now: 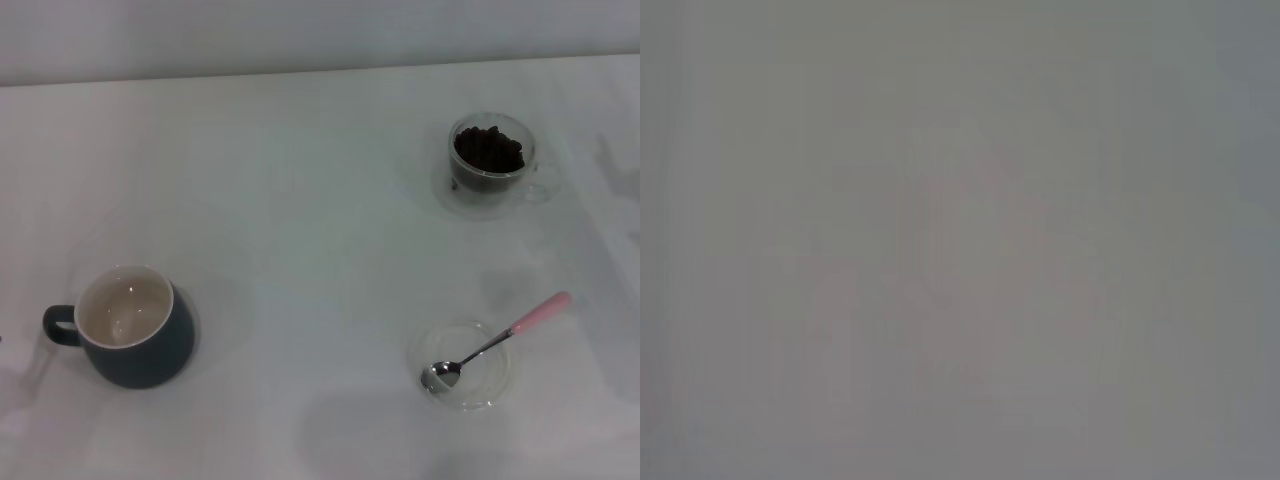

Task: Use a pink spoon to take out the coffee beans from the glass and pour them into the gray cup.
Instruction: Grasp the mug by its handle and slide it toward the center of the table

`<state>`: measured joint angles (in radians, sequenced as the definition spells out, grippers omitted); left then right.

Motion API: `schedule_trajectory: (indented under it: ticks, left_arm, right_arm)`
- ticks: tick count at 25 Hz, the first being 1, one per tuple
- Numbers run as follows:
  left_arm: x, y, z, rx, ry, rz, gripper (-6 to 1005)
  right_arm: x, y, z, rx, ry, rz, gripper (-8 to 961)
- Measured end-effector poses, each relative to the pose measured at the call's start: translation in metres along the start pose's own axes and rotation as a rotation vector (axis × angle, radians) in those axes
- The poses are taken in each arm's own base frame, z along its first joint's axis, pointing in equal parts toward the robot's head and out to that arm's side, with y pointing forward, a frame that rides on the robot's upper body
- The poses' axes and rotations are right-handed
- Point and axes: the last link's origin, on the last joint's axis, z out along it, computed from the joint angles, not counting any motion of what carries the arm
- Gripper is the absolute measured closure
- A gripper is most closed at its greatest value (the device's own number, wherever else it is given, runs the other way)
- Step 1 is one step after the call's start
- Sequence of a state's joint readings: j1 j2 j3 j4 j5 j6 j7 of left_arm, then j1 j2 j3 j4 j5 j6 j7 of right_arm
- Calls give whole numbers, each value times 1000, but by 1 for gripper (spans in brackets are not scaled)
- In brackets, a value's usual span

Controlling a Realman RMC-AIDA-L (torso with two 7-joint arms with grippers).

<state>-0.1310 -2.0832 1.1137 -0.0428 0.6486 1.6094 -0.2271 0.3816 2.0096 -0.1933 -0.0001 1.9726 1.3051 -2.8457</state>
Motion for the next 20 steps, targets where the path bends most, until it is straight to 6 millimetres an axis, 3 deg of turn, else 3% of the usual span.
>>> schedule_trajectory:
  ticks: [8,20]
  left_arm:
    - [-9,17,-6,-83,-61,-28,263]
    - [-24,19,-4,-93,-161,-11,264]
  right_arm:
    - [2,0,-2,1,7,2,145]
    - [5,-2,-8,7,20,5,145]
